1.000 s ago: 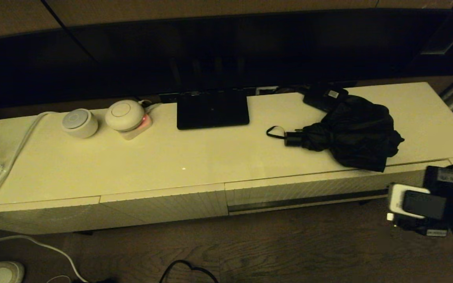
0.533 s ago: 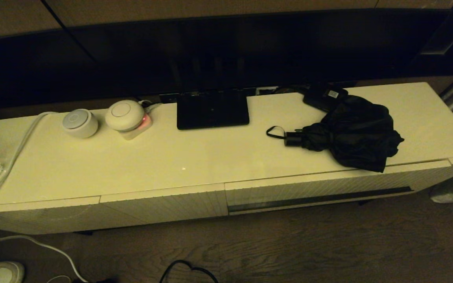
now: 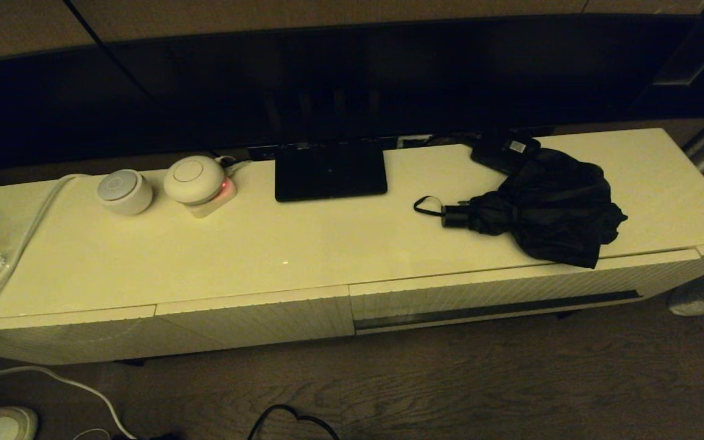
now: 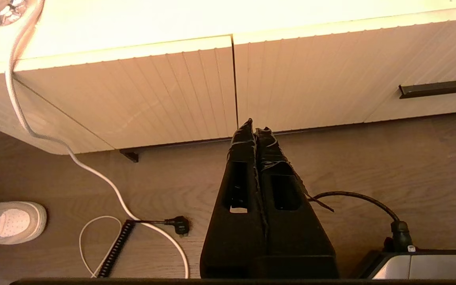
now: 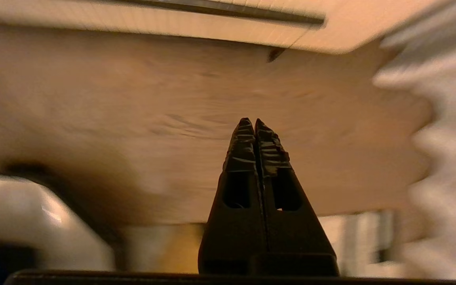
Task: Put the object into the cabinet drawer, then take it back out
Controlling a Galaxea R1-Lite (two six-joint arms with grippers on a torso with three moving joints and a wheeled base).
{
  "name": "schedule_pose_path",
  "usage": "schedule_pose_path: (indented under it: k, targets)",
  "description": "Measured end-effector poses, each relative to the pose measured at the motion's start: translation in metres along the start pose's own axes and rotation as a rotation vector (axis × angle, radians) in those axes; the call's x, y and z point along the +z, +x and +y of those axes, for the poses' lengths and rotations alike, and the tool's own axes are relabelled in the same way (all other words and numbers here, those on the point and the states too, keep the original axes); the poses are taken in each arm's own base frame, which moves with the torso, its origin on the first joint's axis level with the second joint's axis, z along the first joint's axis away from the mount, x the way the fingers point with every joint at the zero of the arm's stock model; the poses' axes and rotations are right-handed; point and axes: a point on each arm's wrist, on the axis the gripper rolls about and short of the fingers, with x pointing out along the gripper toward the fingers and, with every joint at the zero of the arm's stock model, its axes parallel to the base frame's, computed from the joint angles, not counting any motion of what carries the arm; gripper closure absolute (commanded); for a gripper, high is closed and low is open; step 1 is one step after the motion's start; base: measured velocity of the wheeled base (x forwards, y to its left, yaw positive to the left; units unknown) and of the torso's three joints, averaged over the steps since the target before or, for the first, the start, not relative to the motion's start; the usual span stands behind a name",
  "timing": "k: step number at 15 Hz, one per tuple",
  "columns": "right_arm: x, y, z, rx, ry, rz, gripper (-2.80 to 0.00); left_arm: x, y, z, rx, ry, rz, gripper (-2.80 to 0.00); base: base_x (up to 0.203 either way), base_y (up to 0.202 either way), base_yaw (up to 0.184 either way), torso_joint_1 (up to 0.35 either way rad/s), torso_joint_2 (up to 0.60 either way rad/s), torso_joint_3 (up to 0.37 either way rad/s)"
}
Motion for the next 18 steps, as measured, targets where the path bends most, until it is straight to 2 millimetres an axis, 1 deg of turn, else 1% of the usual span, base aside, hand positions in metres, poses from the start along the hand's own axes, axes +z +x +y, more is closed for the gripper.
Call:
schedule_pose_path:
  k: [2, 3, 6, 9, 13, 18]
  targets:
    - [-0.029, -0.004, 0.005, 0.010, 0.126, 0.012, 0.00, 0.000, 0.000, 0.000, 0.000, 0.000, -0.001, 0.00, 0.000, 0.000, 0.000, 0.000, 0.00, 0.000]
    - [-0.039, -0.006, 0.007, 0.022, 0.155, 0.003, 0.00, 0.000, 0.000, 0.000, 0.000, 0.000, -0.001, 0.00, 0.000, 0.000, 0.000, 0.000, 0.00, 0.000]
    - [-0.058, -0.013, 0.010, 0.068, 0.163, -0.071, 0.00, 0.000, 0.000, 0.000, 0.001, 0.000, 0.000, 0.00, 0.000, 0.000, 0.000, 0.000, 0.00, 0.000]
    - [-0.064, -0.015, 0.011, 0.105, 0.140, -0.169, 0.00, 0.000, 0.000, 0.000, 0.000, 0.000, 0.000, 0.00, 0.000, 0.000, 0.000, 0.000, 0.00, 0.000]
    - [-0.064, -0.011, 0.012, 0.099, 0.065, -0.302, 0.00, 0.000, 0.000, 0.000, 0.000, 0.000, 0.000, 0.00, 0.000, 0.000, 0.000, 0.000, 0.00, 0.000]
    - [-0.066, -0.009, 0.013, 0.100, 0.151, -0.315, 0.00, 0.000, 0.000, 0.000, 0.000, 0.001, 0.000, 0.00, 0.000, 0.000, 0.000, 0.000, 0.00, 0.000]
